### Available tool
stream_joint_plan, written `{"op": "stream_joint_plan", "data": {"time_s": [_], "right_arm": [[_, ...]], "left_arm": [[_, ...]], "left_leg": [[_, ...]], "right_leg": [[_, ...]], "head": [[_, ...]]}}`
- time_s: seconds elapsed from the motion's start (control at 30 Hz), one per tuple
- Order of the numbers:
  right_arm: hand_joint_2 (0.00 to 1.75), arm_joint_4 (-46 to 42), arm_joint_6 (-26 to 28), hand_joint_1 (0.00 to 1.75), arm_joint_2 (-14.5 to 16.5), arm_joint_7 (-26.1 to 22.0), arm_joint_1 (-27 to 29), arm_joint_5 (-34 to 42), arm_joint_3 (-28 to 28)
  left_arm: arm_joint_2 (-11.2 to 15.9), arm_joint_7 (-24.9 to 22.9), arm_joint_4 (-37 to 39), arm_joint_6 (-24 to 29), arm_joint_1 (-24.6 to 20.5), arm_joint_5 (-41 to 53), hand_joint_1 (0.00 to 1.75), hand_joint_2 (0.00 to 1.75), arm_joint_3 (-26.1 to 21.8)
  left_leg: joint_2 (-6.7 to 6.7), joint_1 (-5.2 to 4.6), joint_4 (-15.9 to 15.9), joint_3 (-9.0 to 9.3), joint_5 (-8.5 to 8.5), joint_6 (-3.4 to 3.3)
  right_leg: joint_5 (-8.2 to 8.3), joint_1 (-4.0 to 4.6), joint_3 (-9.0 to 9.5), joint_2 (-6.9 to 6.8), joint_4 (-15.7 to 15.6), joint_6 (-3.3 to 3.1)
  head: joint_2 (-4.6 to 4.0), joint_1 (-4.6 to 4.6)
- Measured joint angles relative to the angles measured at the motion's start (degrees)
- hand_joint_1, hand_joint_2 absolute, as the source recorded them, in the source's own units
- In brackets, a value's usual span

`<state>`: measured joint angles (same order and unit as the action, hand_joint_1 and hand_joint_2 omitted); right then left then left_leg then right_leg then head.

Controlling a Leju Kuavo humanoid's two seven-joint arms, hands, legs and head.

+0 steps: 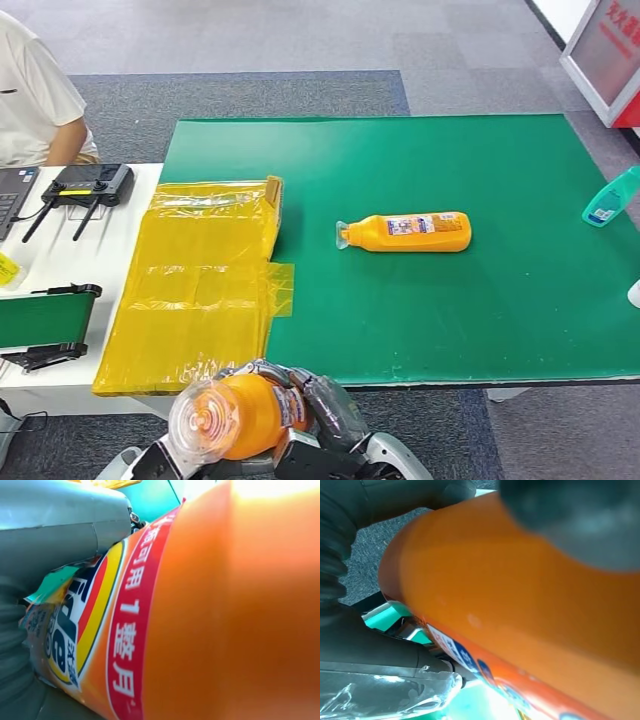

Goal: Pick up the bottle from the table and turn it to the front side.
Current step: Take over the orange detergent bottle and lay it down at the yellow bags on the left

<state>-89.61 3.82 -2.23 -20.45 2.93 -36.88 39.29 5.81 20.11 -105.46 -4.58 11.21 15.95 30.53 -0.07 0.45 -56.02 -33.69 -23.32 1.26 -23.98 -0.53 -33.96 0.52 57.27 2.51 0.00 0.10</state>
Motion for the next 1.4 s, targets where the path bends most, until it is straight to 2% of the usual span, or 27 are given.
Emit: {"op": "stream_joint_plan", "data": {"time_s": [0.27, 0.3, 0.4, 0.43, 0.57, 0.73, 0.8, 0.87, 0.97, 1.07, 1.17, 1.3, 1.37, 1.4], "right_arm": [[1.75, 1.0, 0.2, 1.75, 0.4, 1.1, -0.9, 1.4, 0.2], [1.75, 1.1, 0.3, 1.65, 0.5, 1.1, -1.0, 1.6, 0.3], [1.75, 1.3, 0.4, 0.34, 0.5, 1.3, -1.1, 2.3, 0.4], [1.75, 1.3, 0.6, 0.00, 0.5, 1.5, -1.1, 2.6, 0.4], [1.75, 1.5, 2.8, 0.00, 0.7, 1.5, 0.5, 5.6, -0.4], [1.75, 1.4, 4.0, 0.00, 0.7, 1.2, 1.8, 7.2, -1.5], [1.75, 0.8, 5.2, 0.00, 0.7, 1.3, 2.6, 8.0, -2.1], [1.75, -0.3, 6.4, 0.00, 0.7, 1.4, 3.5, 8.8, -2.9], [1.75, -2.5, 7.5, 0.00, 0.7, 1.5, 5.1, 9.2, -4.2], [1.75, -4.6, 7.7, 0.00, 0.7, 1.7, 6.4, 9.4, -5.3], [1.75, -5.8, 7.7, 0.00, 0.7, 1.6, 7.0, 9.8, -5.9], [1.75, -6.5, 7.2, 0.00, 0.7, 0.8, 7.3, 10.7, -6.4], [1.75, -6.9, 6.4, 0.00, 0.7, 0.4, 7.3, 11.0, -6.7], [1.75, -7.0, 5.9, 0.00, 0.7, 0.2, 7.2, 11.0, -6.8]], "left_arm": [[0.5, 0.2, 0.0, 1.3, 1.3, -2.1, 1.75, 1.75, -2.7], [0.5, 0.3, 0.0, 1.3, 1.6, -1.8, 1.75, 1.75, -3.2], [0.2, 0.5, -0.1, 1.8, 2.6, -1.0, 1.75, 1.75, -4.3], [0.0, 0.5, -0.2, 2.3, 2.9, -0.7, 1.75, 1.75, -4.8], [-0.6, -1.6, -1.7, 8.5, 4.7, 5.2, 1.75, 1.75, -8.6], [-1.4, -2.9, -3.8, 12.5, 6.3, 10.1, 1.75, 1.75, -11.9], [-2.1, -3.4, -5.1, 16.0, 7.2, 14.2, 1.75, 1.75, -13.2], [-3.1, -5.3, -6.9, 20.9, 8.0, 22.7, 1.75, 1.75, -14.9], [-4.4, -11.6, -8.4, 27.4, 8.4, 40.9, 1.75, 1.75, -17.7], [-4.5, -18.6, -8.6, 30.4, 8.0, 56.2, 1.75, 1.75, -19.8], [-1.6, -26.1, -7.4, 30.4, 6.1, 70.4, 1.75, 1.75, -20.4], [5.8, -37.6, -4.2, 27.4, 0.8, 73.8, 1.75, 1.75, -16.3], [8.4, -39.2, -2.0, 25.4, -2.0, 73.8, 1.75, 1.75, -13.1], [9.1, -37.6, -0.7, 24.4, -3.3, 73.5, 1.75, 1.75, -12.0]], "left_leg": [[0.01, 0.00, 0.0, 0.00, 0.00, 0.00], [0.01, 0.00, 0.0, 0.00, 0.00, 0.00], [0.01, 0.00, 0.0, 0.00, 0.00, 0.00], [0.01, 0.00, 0.0, -0.01, 0.00, 0.00], [0.01, 0.00, 0.0, -0.01, -0.02, 0.02], [0.00, 0.01, 0.0, -0.01, -0.03, 0.05], [0.00, 0.01, 0.0, -0.01, -0.04, 0.05], [0.00, 0.01, 0.0, -0.02, -0.04, 0.04], [0.00, 0.00, 0.0, -0.01, -0.05, 0.03], [0.00, 0.01, 0.0, -0.01, -0.05, 0.04], [0.00, 0.03, 0.0, 0.01, -0.02, 0.08], [0.00, 0.08, 0.0, -0.01, 0.06, 0.19], [0.00, 0.10, 0.0, -0.01, 0.09, 0.18], [0.00, 0.10, 0.0, -0.01, 0.10, 0.17]], "right_leg": [[0.00, 0.01, 0.00, 0.01, 0.0, 0.00], [0.00, 0.01, 0.00, 0.01, 0.0, 0.00], [-0.01, 0.00, 0.00, 0.01, 0.0, 0.00], [-0.01, 0.00, 0.00, 0.01, 0.0, 0.00], [-0.01, 0.01, -0.01, 0.01, 0.0, -0.01], [-0.02, 0.03, -0.01, 0.01, 0.0, -0.02], [-0.02, 0.02, -0.02, 0.01, 0.0, -0.01], [-0.03, 0.00, -0.02, 0.01, 0.0, 0.01], [-0.04, 0.00, -0.01, 0.01, 0.0, 0.02], [-0.04, 0.01, -0.03, 0.01, 0.0, 0.01], [-0.03, 0.03, -0.07, 0.00, 0.0, -0.03], [0.05, 0.10, -0.12, 0.01, 0.0, -0.16], [0.07, 0.12, -0.08, 0.00, 0.0, -0.15], [0.08, 0.11, -0.08, 0.00, 0.0, -0.14]], "head": [[0.00, -0.01], [0.00, -0.01], [0.00, -0.01], [0.00, 0.00], [0.00, -0.02], [0.00, -0.01], [0.00, 0.00], [0.00, 0.01], [0.00, -0.01], [0.00, -0.01], [0.00, -0.01], [0.00, -0.02], [0.00, -0.01], [0.00, -0.01]]}}
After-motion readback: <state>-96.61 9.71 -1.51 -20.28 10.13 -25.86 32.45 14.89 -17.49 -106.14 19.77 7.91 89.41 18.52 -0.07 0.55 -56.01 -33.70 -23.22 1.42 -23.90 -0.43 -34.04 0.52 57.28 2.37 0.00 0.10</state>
